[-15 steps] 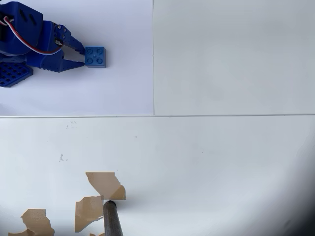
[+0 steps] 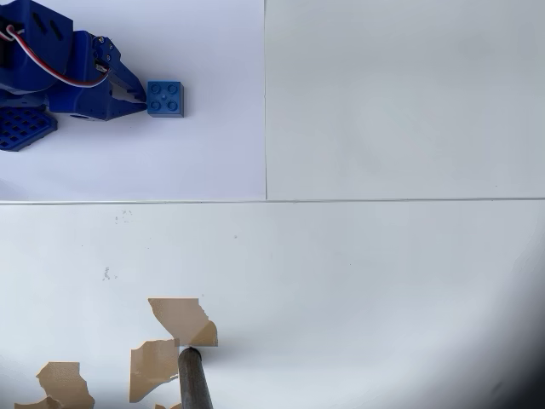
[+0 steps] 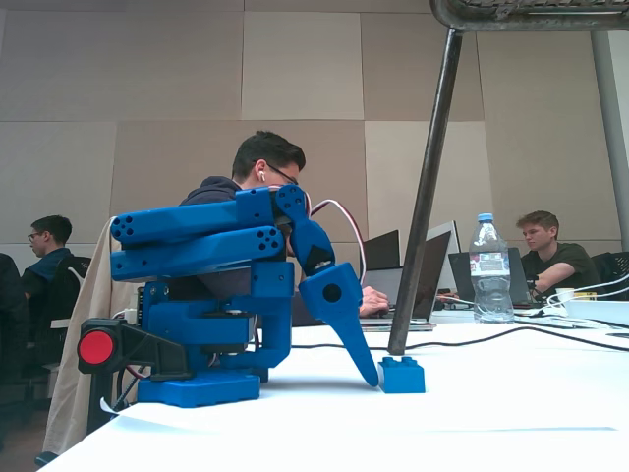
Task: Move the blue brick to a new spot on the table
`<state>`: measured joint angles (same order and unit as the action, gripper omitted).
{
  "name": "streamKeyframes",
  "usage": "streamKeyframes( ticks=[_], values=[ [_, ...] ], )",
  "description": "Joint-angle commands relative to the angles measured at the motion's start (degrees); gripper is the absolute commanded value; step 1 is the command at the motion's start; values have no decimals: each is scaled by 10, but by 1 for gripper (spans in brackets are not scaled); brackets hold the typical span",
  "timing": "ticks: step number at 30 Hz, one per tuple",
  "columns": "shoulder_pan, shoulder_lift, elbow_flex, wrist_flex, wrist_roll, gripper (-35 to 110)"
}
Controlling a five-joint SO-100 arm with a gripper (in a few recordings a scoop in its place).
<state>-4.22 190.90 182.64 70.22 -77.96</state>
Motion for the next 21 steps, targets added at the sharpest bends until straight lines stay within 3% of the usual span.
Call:
streamKeyframes(
  ticks=[1,21],
  values=[
    [1,-5,19,-6,-3,0],
    [-11,3,19,-5,5,0]
  ],
)
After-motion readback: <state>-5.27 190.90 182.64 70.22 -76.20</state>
